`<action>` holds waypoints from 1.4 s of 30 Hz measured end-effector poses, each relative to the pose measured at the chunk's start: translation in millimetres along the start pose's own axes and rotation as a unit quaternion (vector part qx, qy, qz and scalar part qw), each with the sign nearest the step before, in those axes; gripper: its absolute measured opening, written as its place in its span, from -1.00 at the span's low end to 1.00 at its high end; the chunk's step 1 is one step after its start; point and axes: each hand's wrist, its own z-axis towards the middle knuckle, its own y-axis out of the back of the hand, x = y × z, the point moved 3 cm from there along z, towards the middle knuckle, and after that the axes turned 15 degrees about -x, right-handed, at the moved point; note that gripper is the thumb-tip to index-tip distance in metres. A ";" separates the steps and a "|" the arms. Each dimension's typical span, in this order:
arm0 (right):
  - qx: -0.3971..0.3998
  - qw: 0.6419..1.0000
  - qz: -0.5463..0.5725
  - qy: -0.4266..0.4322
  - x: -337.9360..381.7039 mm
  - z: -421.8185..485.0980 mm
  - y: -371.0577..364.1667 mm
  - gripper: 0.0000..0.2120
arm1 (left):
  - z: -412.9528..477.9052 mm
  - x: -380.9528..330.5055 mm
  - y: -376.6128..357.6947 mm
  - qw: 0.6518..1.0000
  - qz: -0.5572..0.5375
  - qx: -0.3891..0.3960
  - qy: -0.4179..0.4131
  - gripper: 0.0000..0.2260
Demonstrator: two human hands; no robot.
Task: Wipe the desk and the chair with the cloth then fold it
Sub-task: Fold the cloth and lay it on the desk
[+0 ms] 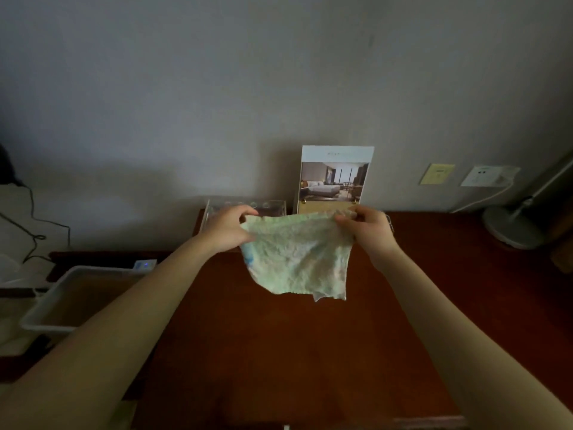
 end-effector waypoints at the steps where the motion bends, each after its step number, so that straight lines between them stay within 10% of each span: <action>1: 0.004 1.000 0.004 0.005 2.4 4.0 5.3 -0.81 | 5.1 -1.8 1.0 1.000 -0.006 0.008 0.003 -0.59; 7: 0.078 0.996 0.048 -0.023 22.7 16.4 42.8 -0.87 | 20.3 -19.5 38.4 0.990 0.008 0.142 -0.002 -0.83; 13: 0.159 0.980 0.041 -0.117 -9.4 35.5 56.9 -0.93 | 14.2 -17.4 37.1 0.955 0.026 0.287 0.066 -0.51; 18: 0.116 0.978 -0.081 -0.150 -93.1 64.9 13.6 -0.88 | 36.6 30.8 -45.2 0.974 0.087 0.177 0.108 -0.84; 24: 0.022 0.976 -0.154 -0.152 -166.1 70.6 -25.7 -0.90 | 24.6 79.2 -119.3 0.992 0.104 0.008 0.070 -0.80; 42: 0.293 0.903 -0.313 -0.027 -245.2 -31.4 -18.7 -0.84 | -76.6 145.7 -165.4 0.939 0.289 0.185 0.027 -0.74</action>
